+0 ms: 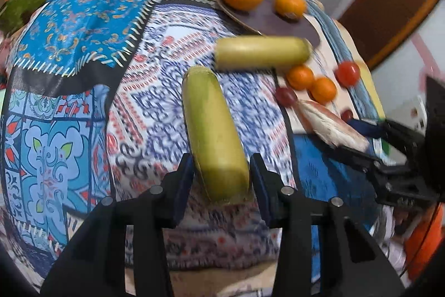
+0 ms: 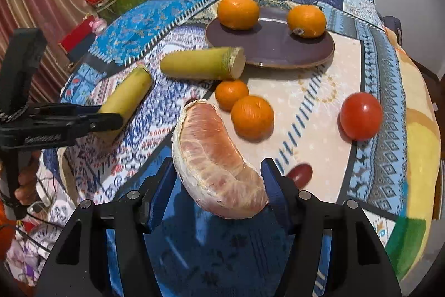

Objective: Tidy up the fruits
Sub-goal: 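Grasp and lift the yellow-green cylinder with the left tool while the right tool grasps the pomelo segment, then carry the cylinder and pomelo segment onto the purple plate with both tools, then open both tools and withdraw them from the plate, then grasp the second yellow-green cylinder with the left tool while the right tool grasps the red tomato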

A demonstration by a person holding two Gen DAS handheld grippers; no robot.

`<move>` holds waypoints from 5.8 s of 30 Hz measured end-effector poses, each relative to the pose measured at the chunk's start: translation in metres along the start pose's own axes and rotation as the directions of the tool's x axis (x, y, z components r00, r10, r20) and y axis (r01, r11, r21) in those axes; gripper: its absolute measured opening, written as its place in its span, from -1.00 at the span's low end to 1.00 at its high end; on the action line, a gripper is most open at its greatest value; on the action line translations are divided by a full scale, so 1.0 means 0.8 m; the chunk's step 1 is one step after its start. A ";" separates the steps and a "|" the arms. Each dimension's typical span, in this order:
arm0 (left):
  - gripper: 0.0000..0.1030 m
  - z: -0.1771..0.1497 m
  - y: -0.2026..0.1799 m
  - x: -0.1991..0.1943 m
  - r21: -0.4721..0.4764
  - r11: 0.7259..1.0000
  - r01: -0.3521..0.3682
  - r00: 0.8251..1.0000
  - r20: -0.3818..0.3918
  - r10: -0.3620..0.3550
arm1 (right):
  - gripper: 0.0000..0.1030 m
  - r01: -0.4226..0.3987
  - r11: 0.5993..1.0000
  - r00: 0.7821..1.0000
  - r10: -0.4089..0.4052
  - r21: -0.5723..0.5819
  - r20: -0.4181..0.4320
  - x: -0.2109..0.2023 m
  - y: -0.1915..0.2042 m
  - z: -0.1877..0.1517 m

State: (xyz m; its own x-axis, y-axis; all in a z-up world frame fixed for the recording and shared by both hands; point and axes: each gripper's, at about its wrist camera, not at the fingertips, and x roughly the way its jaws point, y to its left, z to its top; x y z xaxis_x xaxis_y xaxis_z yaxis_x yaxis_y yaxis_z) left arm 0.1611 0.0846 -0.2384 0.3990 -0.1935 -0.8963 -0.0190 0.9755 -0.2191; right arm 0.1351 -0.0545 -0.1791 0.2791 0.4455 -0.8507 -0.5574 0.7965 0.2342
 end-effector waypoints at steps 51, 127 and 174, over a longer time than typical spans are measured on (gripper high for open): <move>-0.28 0.083 -0.061 -0.085 0.052 0.997 -0.065 0.956 0.291 0.047 | -0.25 0.146 0.989 0.938 -0.151 0.037 0.312 -0.104 -0.016 0.070; -0.06 0.190 -0.070 0.005 0.106 0.991 -0.087 0.974 0.219 0.062 | -0.09 0.174 0.980 0.942 -0.196 0.100 0.273 -0.058 -0.092 0.131; 0.02 0.130 -0.092 0.079 0.298 0.913 -0.280 0.946 0.248 0.209 | -0.13 0.181 0.959 0.978 -0.199 0.217 0.062 0.009 -0.146 0.036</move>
State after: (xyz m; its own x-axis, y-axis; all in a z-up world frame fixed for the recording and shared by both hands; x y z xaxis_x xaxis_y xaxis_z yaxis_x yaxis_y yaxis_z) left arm 0.2827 0.0111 -0.2387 0.6007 0.0467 -0.7981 0.1442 0.9756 0.1656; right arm 0.2247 -0.1330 -0.1991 0.4324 0.3026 -0.8494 -0.3144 0.9335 0.1724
